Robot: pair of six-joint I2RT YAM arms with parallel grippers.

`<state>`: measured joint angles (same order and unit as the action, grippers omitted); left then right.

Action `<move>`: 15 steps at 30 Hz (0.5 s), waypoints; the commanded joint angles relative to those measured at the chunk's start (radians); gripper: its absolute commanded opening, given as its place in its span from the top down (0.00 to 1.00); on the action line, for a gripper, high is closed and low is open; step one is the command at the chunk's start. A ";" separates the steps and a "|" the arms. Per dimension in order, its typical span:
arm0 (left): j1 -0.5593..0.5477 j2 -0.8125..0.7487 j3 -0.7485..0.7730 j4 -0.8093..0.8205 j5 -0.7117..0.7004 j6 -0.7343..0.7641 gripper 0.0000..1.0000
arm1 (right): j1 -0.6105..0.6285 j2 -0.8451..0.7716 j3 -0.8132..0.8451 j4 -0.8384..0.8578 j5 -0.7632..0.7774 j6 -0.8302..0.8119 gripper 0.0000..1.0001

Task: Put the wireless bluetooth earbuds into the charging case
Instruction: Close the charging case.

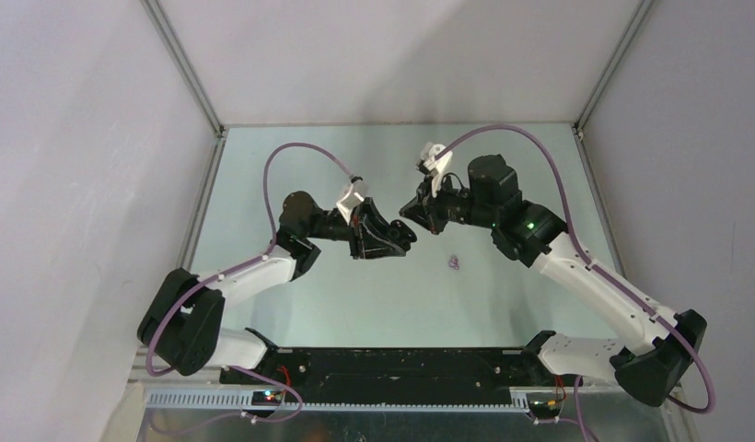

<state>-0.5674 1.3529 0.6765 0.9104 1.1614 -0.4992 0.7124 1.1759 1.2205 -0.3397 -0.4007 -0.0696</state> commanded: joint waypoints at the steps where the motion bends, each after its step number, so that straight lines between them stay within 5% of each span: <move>1: -0.006 -0.043 0.027 0.022 0.011 0.023 1.00 | 0.037 0.002 -0.006 -0.014 0.069 -0.083 0.93; 15: 0.007 -0.037 0.047 -0.093 -0.040 0.091 1.00 | 0.054 -0.084 -0.005 -0.130 -0.102 -0.167 0.94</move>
<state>-0.5644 1.3403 0.6773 0.8463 1.1484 -0.4572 0.7586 1.1351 1.2079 -0.4488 -0.4320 -0.2047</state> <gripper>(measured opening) 0.335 0.064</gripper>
